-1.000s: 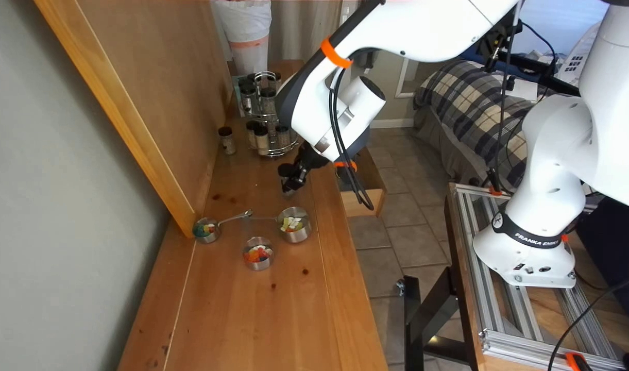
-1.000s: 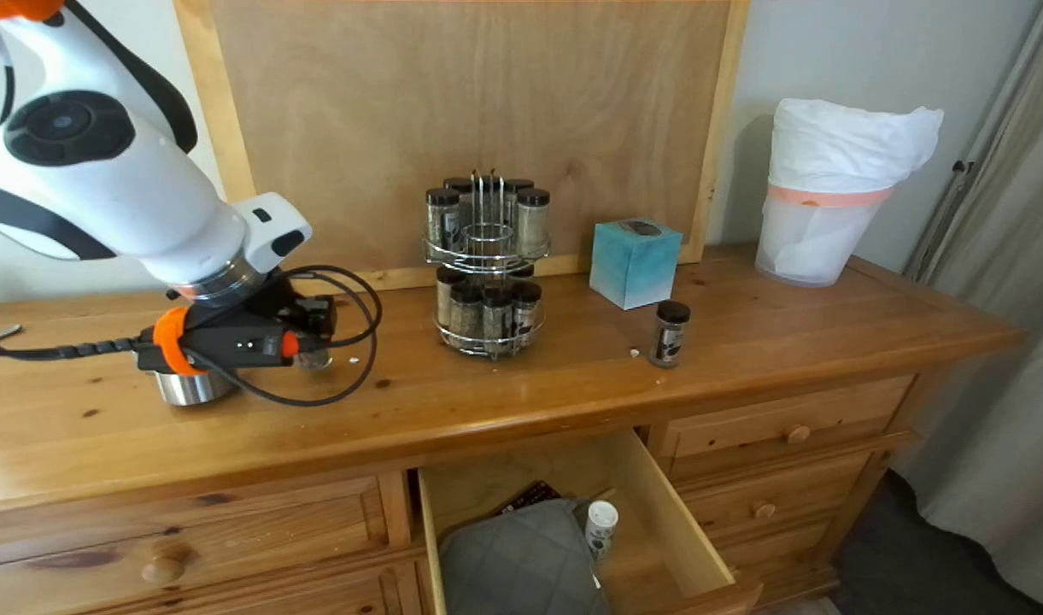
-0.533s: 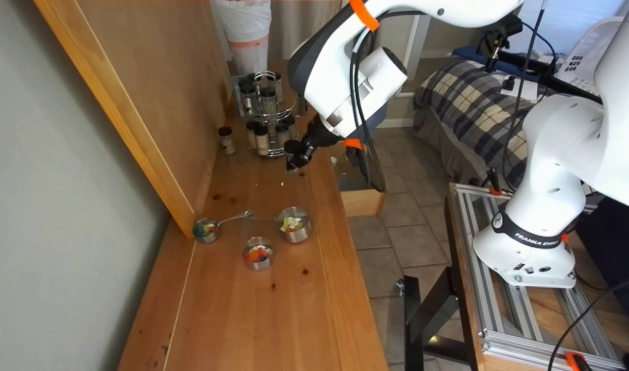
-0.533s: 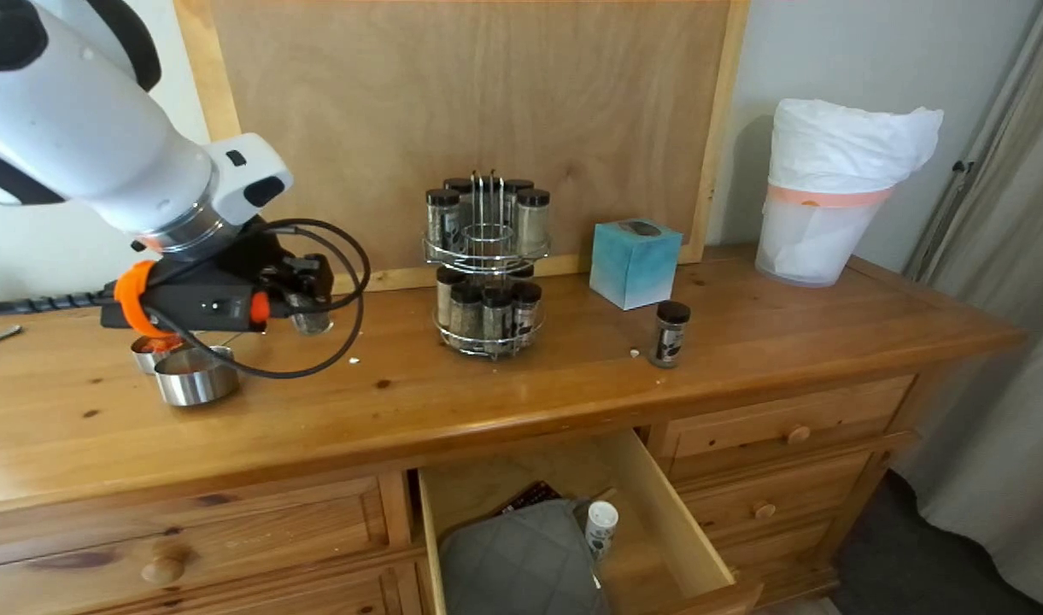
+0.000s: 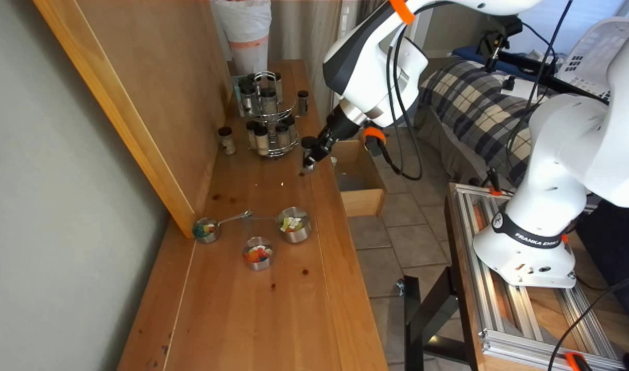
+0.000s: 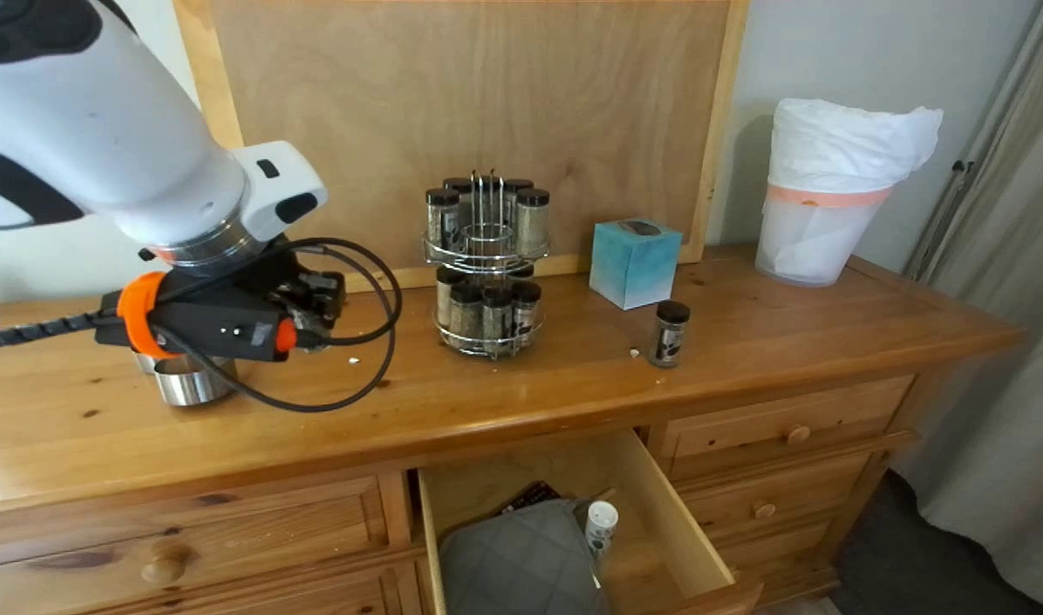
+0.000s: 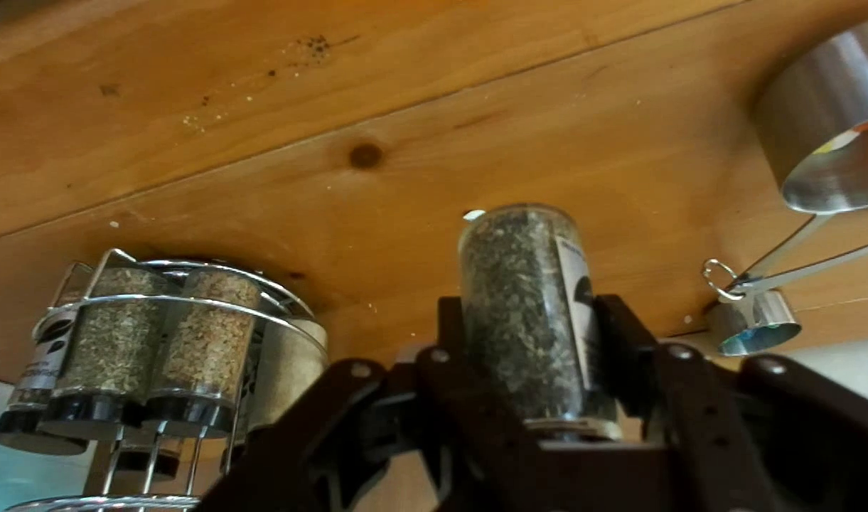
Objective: Put the left spice bottle on the spice rack
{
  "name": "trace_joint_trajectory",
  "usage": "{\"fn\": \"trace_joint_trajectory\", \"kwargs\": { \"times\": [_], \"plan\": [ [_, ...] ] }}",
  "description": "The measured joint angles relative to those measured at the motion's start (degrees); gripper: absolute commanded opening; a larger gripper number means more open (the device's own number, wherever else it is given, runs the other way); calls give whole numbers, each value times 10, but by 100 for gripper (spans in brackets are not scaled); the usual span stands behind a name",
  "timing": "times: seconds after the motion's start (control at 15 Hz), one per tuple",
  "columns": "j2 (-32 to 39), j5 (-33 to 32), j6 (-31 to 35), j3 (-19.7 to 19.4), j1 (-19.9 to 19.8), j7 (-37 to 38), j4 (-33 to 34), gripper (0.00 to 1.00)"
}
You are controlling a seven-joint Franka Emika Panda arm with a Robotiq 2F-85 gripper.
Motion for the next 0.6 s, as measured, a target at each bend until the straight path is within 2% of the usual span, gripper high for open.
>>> {"fn": "trace_joint_trajectory", "kwargs": {
  "times": [0.07,0.2,0.6],
  "plan": [
    [-5,-42,-7,12,-24,33,-5,48],
    [-13,-112,-21,26,-60,89,-7,48],
    [-17,-126,-24,32,-71,101,-7,48]
  ]
}}
